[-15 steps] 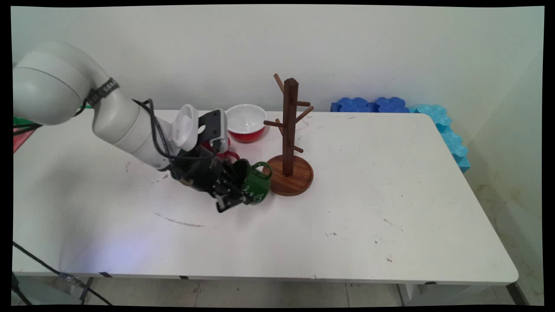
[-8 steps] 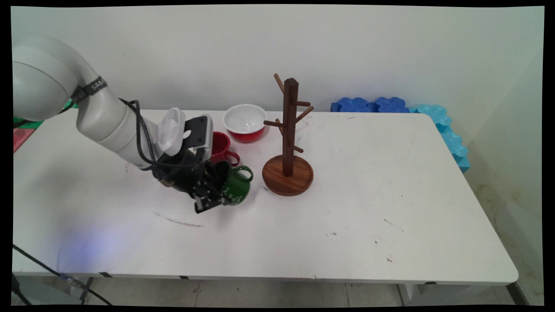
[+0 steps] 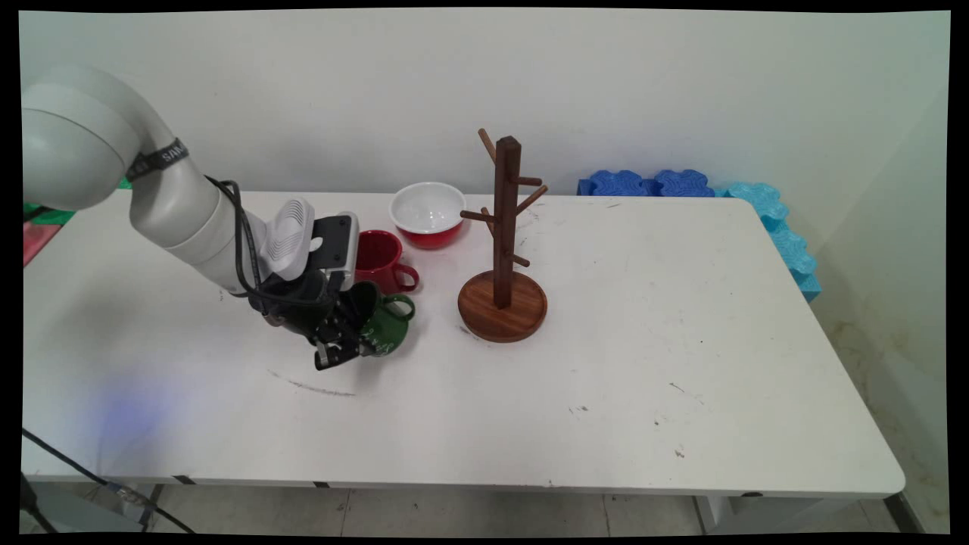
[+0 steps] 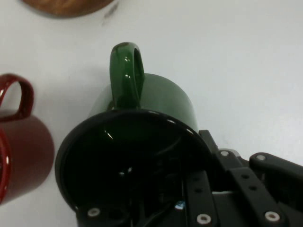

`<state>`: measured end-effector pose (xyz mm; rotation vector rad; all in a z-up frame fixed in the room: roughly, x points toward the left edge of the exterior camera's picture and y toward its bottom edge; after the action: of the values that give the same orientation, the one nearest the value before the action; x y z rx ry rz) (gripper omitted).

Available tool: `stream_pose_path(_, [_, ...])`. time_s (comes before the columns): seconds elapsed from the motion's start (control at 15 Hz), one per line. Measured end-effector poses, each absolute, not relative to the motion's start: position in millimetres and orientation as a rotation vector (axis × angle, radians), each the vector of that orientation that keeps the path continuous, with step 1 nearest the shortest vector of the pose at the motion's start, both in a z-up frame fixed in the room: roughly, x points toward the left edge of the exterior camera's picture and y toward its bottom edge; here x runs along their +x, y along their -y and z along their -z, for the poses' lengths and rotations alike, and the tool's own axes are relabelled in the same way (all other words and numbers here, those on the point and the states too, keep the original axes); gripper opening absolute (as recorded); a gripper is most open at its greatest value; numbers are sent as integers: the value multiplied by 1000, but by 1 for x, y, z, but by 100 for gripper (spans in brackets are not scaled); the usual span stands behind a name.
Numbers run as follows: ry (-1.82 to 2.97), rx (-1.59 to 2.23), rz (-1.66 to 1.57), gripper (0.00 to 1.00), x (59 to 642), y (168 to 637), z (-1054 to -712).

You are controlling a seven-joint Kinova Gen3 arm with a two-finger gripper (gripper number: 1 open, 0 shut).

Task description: Place the picked object on the table

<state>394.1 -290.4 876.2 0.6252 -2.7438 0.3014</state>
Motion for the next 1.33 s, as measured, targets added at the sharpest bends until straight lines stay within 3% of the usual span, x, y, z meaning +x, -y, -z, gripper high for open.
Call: stream_pose_path(1.33, [2868, 614, -298, 0, 398, 306, -845])
